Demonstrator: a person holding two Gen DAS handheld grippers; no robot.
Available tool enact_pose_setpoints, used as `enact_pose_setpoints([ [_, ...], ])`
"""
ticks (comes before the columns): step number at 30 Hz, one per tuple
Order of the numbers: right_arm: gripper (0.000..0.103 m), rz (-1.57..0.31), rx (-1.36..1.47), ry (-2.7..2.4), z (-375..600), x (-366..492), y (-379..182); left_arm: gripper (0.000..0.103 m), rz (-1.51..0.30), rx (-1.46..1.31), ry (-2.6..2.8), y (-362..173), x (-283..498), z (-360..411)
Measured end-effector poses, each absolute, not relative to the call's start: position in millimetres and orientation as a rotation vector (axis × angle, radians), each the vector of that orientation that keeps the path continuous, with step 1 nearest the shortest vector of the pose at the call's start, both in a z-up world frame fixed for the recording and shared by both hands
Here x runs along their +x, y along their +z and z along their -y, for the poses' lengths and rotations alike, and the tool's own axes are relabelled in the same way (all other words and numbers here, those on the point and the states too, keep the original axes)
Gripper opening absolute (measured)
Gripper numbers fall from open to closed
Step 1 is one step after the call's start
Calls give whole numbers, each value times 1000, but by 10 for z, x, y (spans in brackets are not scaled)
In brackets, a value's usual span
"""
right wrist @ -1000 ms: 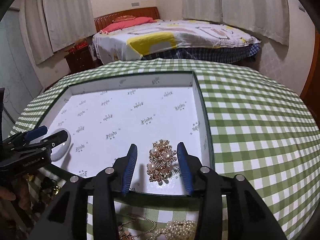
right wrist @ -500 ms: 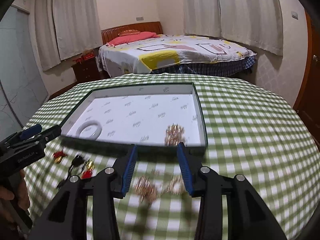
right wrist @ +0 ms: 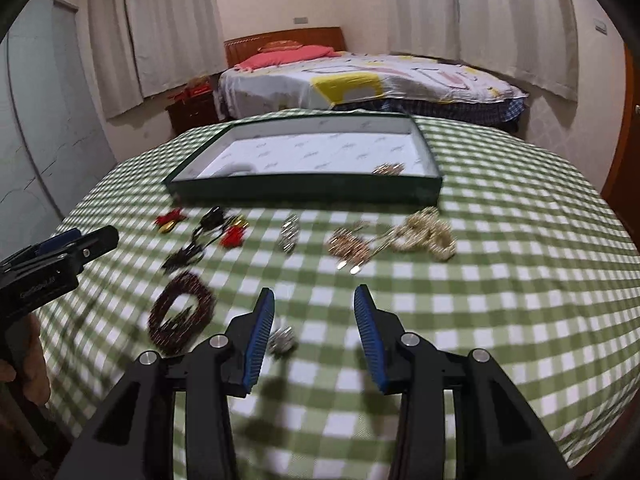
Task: Organize jewelry
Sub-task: 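Grasp the silver ring with the right tool while the left tool grasps the dark red bead bracelet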
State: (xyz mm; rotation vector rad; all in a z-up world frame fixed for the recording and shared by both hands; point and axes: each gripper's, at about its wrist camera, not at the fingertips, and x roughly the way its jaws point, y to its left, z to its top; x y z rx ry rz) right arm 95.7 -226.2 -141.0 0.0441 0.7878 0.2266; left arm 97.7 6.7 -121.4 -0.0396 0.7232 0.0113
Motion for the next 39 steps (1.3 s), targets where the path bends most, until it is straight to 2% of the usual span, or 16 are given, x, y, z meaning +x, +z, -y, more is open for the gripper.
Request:
enact_pose_setpoints([
  [11,42,-851,17,264,2041,981,-1621,80,-742,-55,25,-1319,844,-131],
  [13,37,-861,17,262,2042,994,-1644,80,-746,-53,22,-1333,844,-119],
  [17,21,-861,10,245,2069,1001,-1651,80,-757,-48,12,-1368,842,-82],
  [39,20,-814,98,140,2673,947,-1586,80,-799,24,-121,-1530,938,630],
])
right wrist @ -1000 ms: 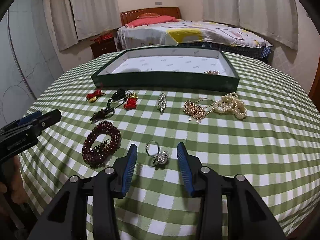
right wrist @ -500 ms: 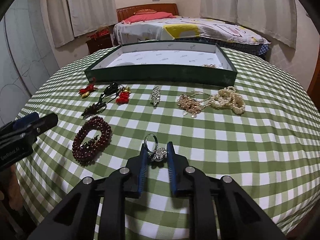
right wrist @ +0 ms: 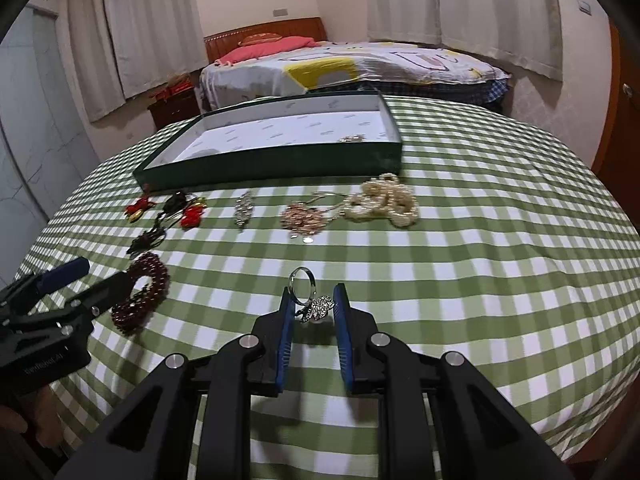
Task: Organize jewelry
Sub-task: 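Grasp the silver ring with the right tool while the left tool grasps the dark red bead bracelet, then carry the bead bracelet into the box with the left tool while the right tool releases the ring there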
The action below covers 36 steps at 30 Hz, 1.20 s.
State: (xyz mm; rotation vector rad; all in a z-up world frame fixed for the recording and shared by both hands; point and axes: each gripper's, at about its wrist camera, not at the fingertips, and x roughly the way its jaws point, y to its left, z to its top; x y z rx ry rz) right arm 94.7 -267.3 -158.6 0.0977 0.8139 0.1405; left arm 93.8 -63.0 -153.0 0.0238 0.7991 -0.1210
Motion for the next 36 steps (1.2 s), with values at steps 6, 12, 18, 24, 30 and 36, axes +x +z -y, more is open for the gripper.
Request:
enact_pose_setpoints([
  [6,20,-808,124,129,2769,944,-1590,80,-824,41,-108,-1638,1014,754],
  [12,20,-807,123,131,2770,949,-1588,63,-840,32,-90,-1698,1029,718],
  [18,20,-812,122,135,2749,957,-1592,28,-826,15,-136,-1676,979,689],
  [24,20,-815,119,141,2714,968,-1600,21,-825,-16,-155,-1670,975,648],
  [30,20,-805,112,145,2684,961,-1582,21,-799,-4,-164,-1605,927,660],
  [36,20,-794,107,153,2658,954,-1531,21,-760,7,-168,-1495,909,661],
])
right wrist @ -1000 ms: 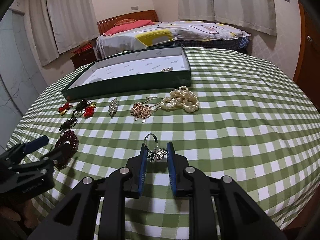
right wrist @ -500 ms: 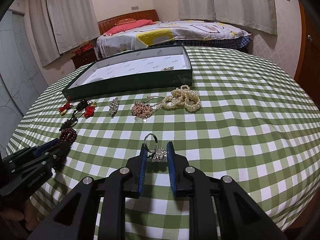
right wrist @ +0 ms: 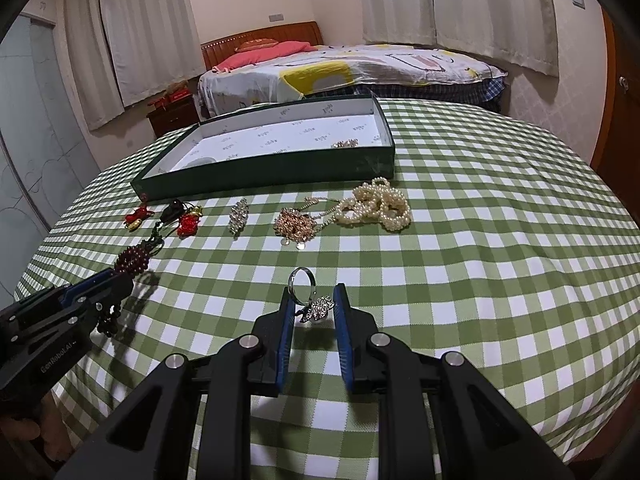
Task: Organize jewelry
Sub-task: 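Carry the bead bracelet into the box with the left tool while the right tool releases the ring there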
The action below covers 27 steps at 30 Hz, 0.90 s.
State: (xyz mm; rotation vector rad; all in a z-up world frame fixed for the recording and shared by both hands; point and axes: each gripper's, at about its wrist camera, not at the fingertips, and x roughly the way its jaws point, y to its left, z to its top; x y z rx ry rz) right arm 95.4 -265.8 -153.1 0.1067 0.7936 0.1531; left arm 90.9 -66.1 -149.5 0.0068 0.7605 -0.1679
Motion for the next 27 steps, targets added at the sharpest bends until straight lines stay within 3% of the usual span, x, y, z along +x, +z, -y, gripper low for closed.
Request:
enact_pose_setpoints([
  [12,20,-732,107,179,2575,1215,-1233,21,-694,-6,-184,-1200,1176,698],
  [27,20,-653,73,232,2356,2207,-894,21,-644,-36,-186,-931,2239,843],
])
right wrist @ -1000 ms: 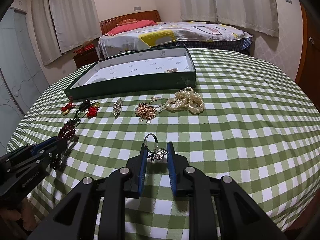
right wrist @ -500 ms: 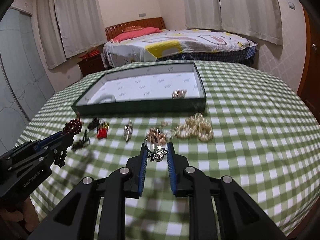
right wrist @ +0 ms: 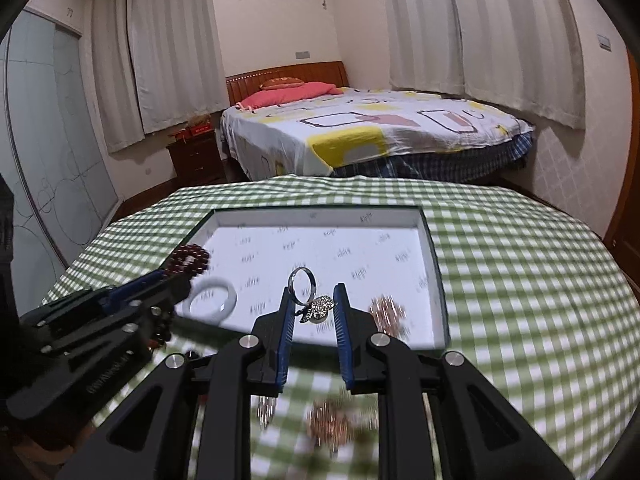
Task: Organize jewelry
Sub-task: 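Carry the bead bracelet into the box with the left tool while the right tool releases the ring there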
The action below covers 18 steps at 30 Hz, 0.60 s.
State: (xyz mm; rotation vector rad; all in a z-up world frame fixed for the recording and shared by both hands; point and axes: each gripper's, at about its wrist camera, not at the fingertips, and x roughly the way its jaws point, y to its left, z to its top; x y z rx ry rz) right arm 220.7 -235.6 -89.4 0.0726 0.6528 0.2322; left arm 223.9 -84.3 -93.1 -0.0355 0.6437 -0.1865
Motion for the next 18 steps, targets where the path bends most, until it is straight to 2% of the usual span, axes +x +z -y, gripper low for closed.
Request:
enact_pose_setpoints([
  [8,20,-793,97,252,2338,2596,-1308,21,-787,-34,-206,-1347,2691,934],
  [18,20,-873,77,261,2328,2784,-1527,21,-787,7,-245,-1448,2821,1028],
])
